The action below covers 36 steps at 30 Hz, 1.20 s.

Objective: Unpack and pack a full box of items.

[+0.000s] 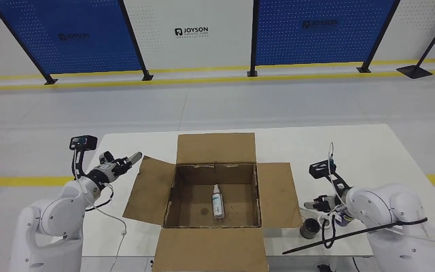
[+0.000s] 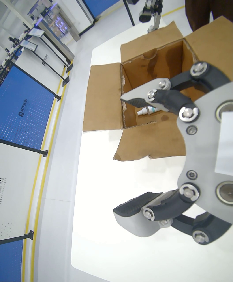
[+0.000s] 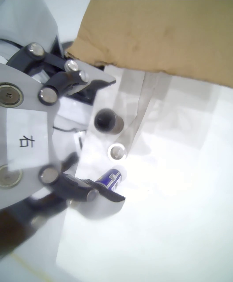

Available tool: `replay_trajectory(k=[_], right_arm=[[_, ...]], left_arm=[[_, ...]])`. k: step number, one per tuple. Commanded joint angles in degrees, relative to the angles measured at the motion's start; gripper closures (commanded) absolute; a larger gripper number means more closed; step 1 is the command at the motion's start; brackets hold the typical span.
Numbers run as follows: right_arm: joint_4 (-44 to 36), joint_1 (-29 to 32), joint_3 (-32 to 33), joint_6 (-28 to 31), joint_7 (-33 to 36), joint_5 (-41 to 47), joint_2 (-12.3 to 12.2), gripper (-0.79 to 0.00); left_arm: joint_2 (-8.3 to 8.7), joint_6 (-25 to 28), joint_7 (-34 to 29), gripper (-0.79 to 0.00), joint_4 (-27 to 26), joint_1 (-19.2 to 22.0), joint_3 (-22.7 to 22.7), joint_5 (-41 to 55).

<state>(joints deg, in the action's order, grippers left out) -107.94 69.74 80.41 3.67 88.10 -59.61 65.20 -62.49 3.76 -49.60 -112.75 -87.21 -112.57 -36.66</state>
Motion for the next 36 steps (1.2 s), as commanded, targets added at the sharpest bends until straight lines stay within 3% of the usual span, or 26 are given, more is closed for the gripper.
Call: replay_trajectory(k=[1, 3, 5, 6, 7, 23, 36], right_arm=[[0.66, 0.36, 0.10, -0.27, -0.10, -0.31, -0.35, -0.785], [0.98, 0.67, -0.16, -0.55, -0.10, -0.44, -0.74, -0.548], [1.25, 0.84, -0.58, -0.60, -0.10, -0.11, -1.18, -0.508], [1.49, 0.94, -0.85, -0.63, -0.10, 0.47, -1.38, -0.406], [1.71, 0.98, -1.06, -0.84, -0.10, 0.86, -1.59, -0.385], [3.61, 1.50, -6.64, -2.91, -0.10, 4.74, -5.09, -0.366], [4.88, 1.94, -9.49, -5.12, -0.10, 6.49, -7.53, -0.305]], left_arm=[[0.00, 0.00, 0.00, -0.785, 0.00, 0.00, 0.00, 0.00], [0.00, 0.00, 0.00, -0.785, 0.00, 0.00, 0.00, 0.00], [0.00, 0.00, 0.00, -0.785, 0.00, 0.00, 0.00, 0.00], [0.00, 0.00, 0.00, -0.785, 0.00, 0.00, 0.00, 0.00], [0.00, 0.00, 0.00, -0.785, 0.00, 0.00, 0.00, 0.00], [0.00, 0.00, 0.00, -0.785, 0.00, 0.00, 0.00, 0.00], [0.00, 0.00, 0.00, -0.785, 0.00, 0.00, 0.00, 0.00]])
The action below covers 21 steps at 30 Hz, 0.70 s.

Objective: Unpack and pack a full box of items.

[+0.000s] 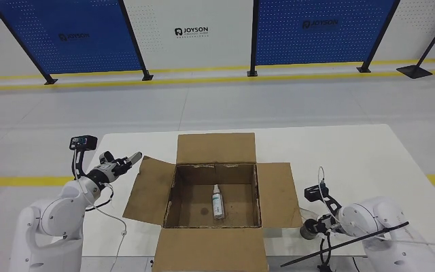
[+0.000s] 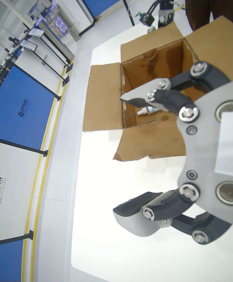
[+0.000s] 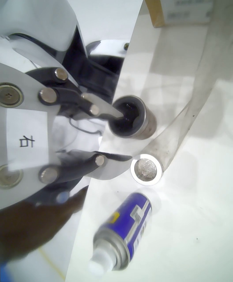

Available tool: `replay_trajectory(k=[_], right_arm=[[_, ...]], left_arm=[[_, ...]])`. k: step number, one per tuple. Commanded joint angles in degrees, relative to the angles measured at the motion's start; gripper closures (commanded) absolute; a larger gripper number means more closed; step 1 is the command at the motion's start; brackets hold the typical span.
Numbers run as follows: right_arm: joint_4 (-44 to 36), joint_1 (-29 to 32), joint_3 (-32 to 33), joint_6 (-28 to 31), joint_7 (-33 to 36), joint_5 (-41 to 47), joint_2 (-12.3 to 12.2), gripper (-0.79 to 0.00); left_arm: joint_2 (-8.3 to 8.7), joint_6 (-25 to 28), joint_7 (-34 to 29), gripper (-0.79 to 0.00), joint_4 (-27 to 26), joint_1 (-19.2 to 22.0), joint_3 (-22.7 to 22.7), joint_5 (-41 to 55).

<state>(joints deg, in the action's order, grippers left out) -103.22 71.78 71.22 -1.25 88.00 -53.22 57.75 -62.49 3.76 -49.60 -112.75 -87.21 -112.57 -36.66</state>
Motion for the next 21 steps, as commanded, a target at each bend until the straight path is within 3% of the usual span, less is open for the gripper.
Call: replay_trajectory(k=[1, 8, 15, 18, 21], right_arm=[[0.34, -0.24, -0.60, -0.40, 0.00, 0.03, -0.15, -0.302], [1.38, -1.12, -1.78, -1.63, -0.31, 0.31, -0.14, -0.305], [4.16, -1.21, -4.13, -1.74, -2.50, 0.24, 0.24, -0.231], [4.91, -1.43, -5.01, -1.95, -3.14, 0.26, 0.41, -0.148], [5.43, -1.68, -5.64, -2.04, -3.35, 0.30, 0.53, 0.000]], left_arm=[[0.00, 0.00, 0.00, -0.785, 0.00, 0.00, 0.00, 0.00], [0.00, 0.00, 0.00, -0.785, 0.00, 0.00, 0.00, 0.00], [0.00, 0.00, 0.00, -0.785, 0.00, 0.00, 0.00, 0.00], [0.00, 0.00, 0.00, -0.785, 0.00, 0.00, 0.00, 0.00], [0.00, 0.00, 0.00, -0.785, 0.00, 0.00, 0.00, 0.00]])
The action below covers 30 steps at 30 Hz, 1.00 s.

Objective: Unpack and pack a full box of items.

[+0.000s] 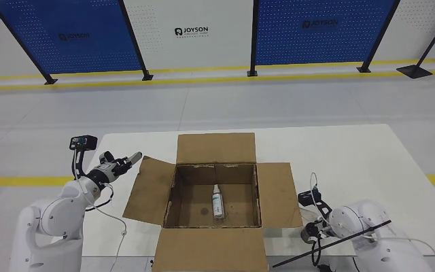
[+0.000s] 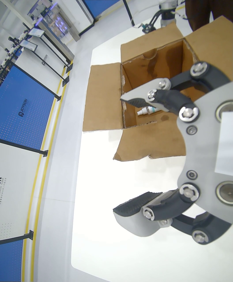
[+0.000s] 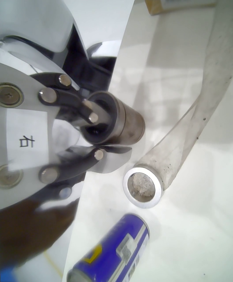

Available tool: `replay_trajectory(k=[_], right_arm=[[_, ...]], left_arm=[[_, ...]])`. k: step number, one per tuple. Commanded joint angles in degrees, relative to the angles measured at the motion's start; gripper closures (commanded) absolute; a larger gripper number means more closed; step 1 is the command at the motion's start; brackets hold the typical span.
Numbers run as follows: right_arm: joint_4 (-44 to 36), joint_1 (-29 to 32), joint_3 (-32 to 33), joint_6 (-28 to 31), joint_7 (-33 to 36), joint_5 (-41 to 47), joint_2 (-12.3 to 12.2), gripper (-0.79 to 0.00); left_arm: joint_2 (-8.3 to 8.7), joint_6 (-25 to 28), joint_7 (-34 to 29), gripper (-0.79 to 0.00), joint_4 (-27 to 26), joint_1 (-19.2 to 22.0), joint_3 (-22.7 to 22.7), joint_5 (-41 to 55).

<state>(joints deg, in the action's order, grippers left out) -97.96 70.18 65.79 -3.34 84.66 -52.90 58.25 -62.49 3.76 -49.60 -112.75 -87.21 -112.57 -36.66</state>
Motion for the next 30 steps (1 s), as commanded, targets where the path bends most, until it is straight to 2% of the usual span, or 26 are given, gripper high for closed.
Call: replay_trajectory(k=[1, 7, 12, 17, 22, 24, 27, 30], right_arm=[[0.34, -0.18, -0.40, 0.08, -0.05, -0.05, 0.06, 0.000], [-0.67, -1.05, 1.03, -0.07, 0.55, 1.74, -0.04, 0.000], [-4.06, -1.37, 7.48, -1.16, 2.08, 6.25, -0.78, 0.000], [-10.74, -1.63, 15.51, -1.14, 1.39, 11.32, -1.60, 0.000], [-16.74, -2.45, 21.27, -0.66, -0.31, 19.08, -1.97, 0.000], [-18.19, -2.91, 22.41, -0.47, -2.78, 26.16, -1.75, 0.000], [-18.83, -3.40, 22.45, 1.96, -6.23, 34.35, -1.49, 0.000], [-18.60, -3.80, 19.69, 4.21, -9.21, 42.52, -1.02, 0.000]], left_arm=[[0.00, 0.00, 0.00, -0.785, 0.00, 0.00, 0.00, 0.00], [0.00, 0.00, 0.00, -0.785, 0.00, 0.00, 0.00, 0.00], [0.00, 0.00, 0.00, -0.785, 0.00, 0.00, 0.00, 0.00], [0.00, 0.00, 0.00, -0.785, 0.00, 0.00, 0.00, 0.00], [0.00, 0.00, 0.00, -0.785, 0.00, 0.00, 0.00, 0.00], [0.00, 0.00, 0.00, -0.785, 0.00, 0.00, 0.00, 0.00], [0.00, 0.00, 0.00, -0.785, 0.00, 0.00, 0.00, 0.00], [0.00, 0.00, 0.00, -0.785, 0.00, 0.00, 0.00, 0.00]])
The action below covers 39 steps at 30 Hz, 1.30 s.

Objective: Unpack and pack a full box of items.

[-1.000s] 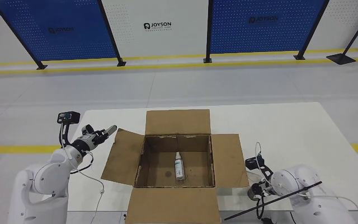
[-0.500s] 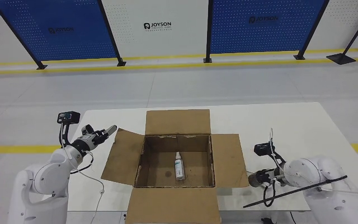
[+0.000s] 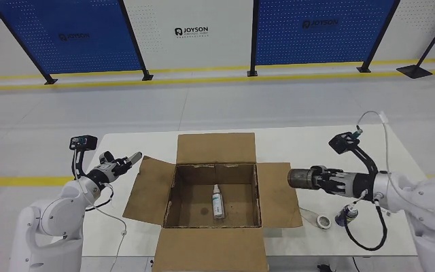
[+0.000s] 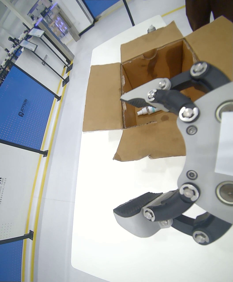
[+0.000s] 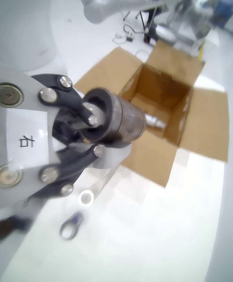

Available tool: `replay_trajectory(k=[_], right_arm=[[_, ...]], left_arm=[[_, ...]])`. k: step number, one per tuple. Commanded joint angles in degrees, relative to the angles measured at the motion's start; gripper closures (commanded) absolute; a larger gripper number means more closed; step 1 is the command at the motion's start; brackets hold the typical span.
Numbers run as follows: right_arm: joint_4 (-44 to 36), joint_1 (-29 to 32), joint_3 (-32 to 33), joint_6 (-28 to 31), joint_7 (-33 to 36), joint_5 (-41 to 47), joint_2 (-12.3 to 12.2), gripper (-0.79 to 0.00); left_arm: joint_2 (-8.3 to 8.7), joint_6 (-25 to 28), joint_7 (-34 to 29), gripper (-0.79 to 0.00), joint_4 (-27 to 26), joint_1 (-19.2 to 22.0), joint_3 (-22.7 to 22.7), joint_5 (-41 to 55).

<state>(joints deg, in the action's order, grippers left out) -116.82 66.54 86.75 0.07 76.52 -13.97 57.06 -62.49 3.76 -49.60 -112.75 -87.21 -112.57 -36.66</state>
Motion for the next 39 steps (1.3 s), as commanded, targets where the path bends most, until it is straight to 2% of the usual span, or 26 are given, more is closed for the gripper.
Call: replay_trajectory(k=[1, 9, 13, 18, 22, 24, 26, 29, 35, 39], right_arm=[[0.56, -0.36, -2.66, 1.49, -1.83, 5.93, 0.35, 0.000], [4.47, -4.76, -17.57, 7.16, -8.00, 19.44, 2.49, 0.000], [7.52, -7.97, -24.66, 12.01, -9.37, 27.85, 3.99, 0.000], [11.49, -11.80, -30.22, 16.04, -9.05, 34.28, 5.45, 0.000], [13.86, -13.98, -32.82, 16.81, -9.36, 34.39, 6.19, 0.000], [14.95, -15.11, -33.22, 16.09, -10.47, 30.87, 6.31, 0.000], [15.55, -16.42, -33.35, 13.68, -11.72, 23.32, 6.20, 0.000], [13.45, -18.73, -34.65, 7.43, -13.11, 3.51, 5.79, 0.000], [13.86, -20.64, -39.49, 2.14, -15.94, -11.56, 6.48, 0.000], [14.03, -21.07, -40.90, 2.36, -15.55, -12.57, 6.76, 0.000]], left_arm=[[0.00, 0.00, 0.00, -0.785, 0.00, 0.00, 0.00, 0.00], [0.00, 0.00, 0.00, -0.785, 0.00, 0.00, 0.00, 0.00], [0.00, 0.00, 0.00, -0.785, 0.00, 0.00, 0.00, 0.00], [0.00, 0.00, 0.00, -0.785, 0.00, 0.00, 0.00, 0.00], [0.00, 0.00, 0.00, -0.785, 0.00, 0.00, 0.00, 0.00], [0.00, 0.00, 0.00, -0.785, 0.00, 0.00, 0.00, 0.00], [0.00, 0.00, 0.00, -0.785, 0.00, 0.00, 0.00, 0.00], [0.00, 0.00, 0.00, -0.785, 0.00, 0.00, 0.00, 0.00], [0.00, 0.00, 0.00, -0.785, 0.00, 0.00, 0.00, 0.00], [0.00, 0.00, 0.00, -0.785, 0.00, 0.00, 0.00, 0.00]])
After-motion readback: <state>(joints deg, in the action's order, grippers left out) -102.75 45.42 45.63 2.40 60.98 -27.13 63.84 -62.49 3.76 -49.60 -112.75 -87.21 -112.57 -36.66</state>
